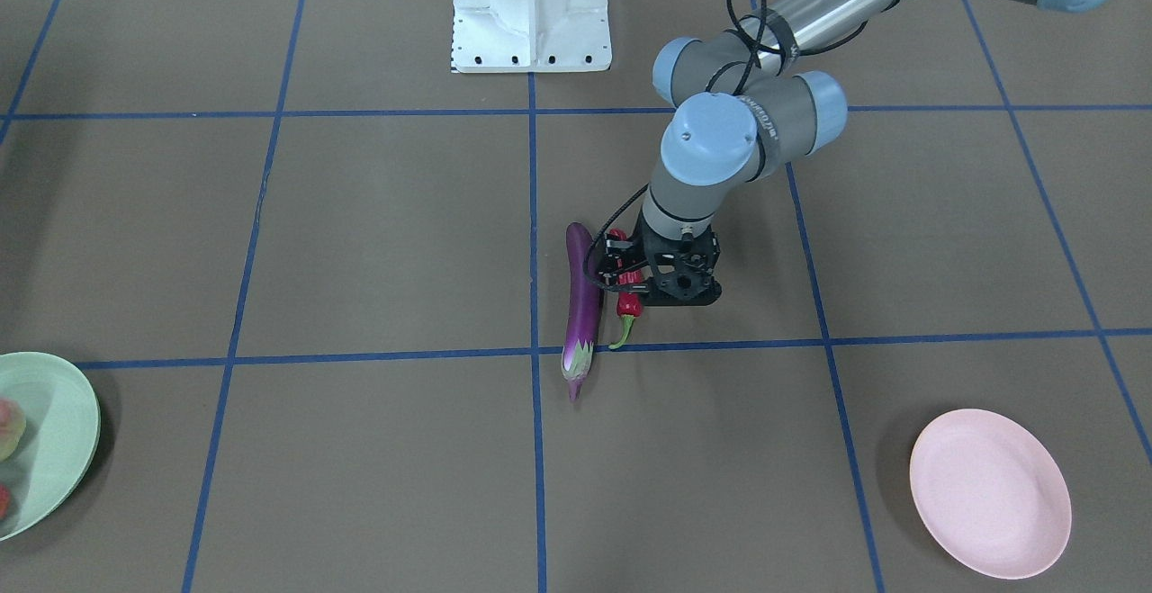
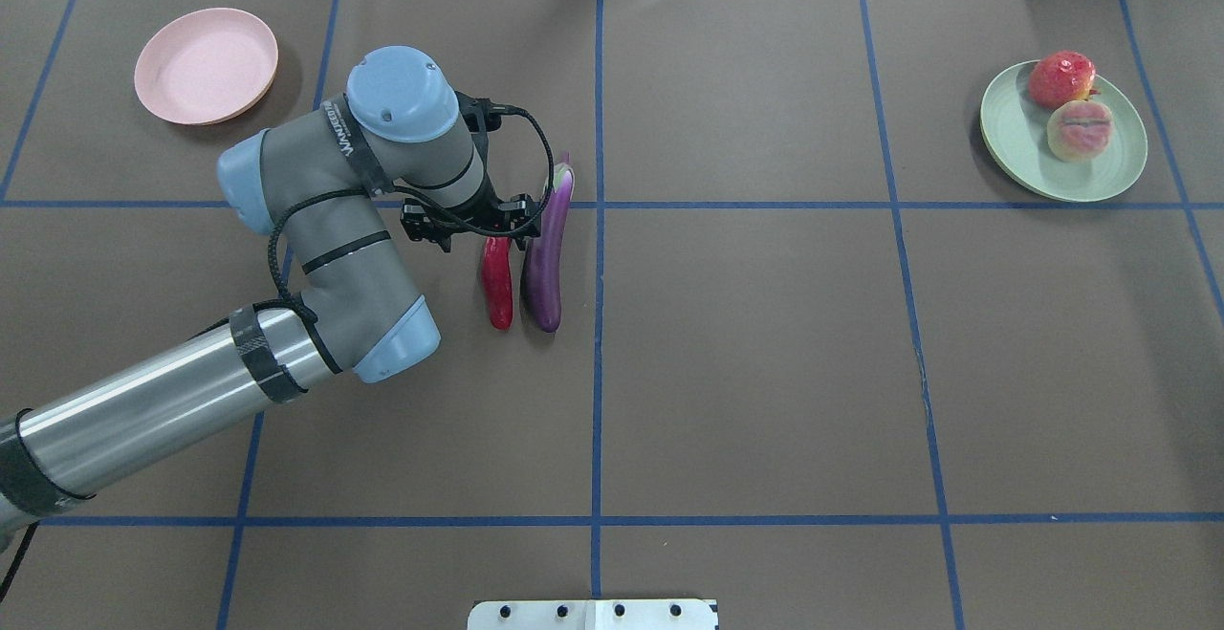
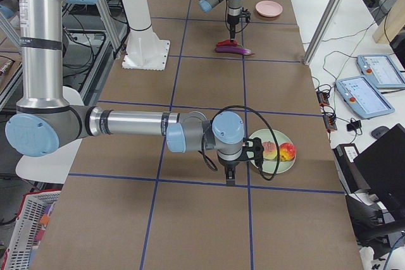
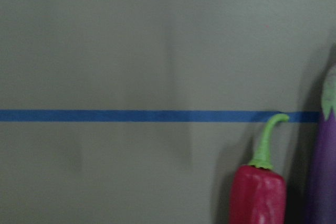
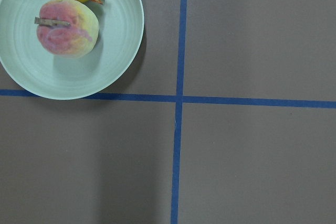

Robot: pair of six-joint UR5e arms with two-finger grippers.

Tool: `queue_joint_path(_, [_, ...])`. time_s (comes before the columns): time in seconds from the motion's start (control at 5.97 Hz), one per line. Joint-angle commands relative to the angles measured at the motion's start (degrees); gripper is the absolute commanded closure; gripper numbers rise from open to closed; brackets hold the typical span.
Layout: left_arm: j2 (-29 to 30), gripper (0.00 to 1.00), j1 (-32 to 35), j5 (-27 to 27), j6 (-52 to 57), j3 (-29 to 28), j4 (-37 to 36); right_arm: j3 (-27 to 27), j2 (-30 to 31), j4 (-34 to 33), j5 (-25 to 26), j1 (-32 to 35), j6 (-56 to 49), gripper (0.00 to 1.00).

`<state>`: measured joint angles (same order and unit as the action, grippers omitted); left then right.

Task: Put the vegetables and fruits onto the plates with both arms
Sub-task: 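Move the left gripper over the red chili pepper, then lower and close the left gripper on the chili pepper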

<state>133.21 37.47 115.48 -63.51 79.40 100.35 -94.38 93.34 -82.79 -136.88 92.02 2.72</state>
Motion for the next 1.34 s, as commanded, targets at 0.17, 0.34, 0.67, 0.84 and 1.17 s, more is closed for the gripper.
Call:
queue_joint_path(0.17, [0.8, 0.01, 0.1, -0.2, 2.2, -1.6, -0.1, -0.2, -0.1, 0.0, 0.0, -0.1, 0.0, 0.0])
queue_joint_path(0.34, [0.8, 0.01, 1.2, 0.1, 3.8, -1.5, -0.2, -0.2, -0.1, 0.0, -0.1, -0.1, 0.0, 0.0])
queue_joint_path(0.67, [0.0, 0.01, 0.9, 0.0, 3.7, -1.6, -0.3, -0.2, -0.1, 0.0, -0.1, -0.2, 0.0, 0.0])
queue_joint_path(0.84, [-0.1, 0.05, 0.7, -0.1, 3.3, -2.6, -0.1, -0.2, -0.1, 0.0, -0.1, -0.2, 0.1, 0.0])
queue_joint_path(1.17, [0.4, 0.08, 0.2, 0.0, 3.0, -2.7, -0.3, -0.2, -0.1, 0.0, -0.1, -0.2, 0.0, 0.0])
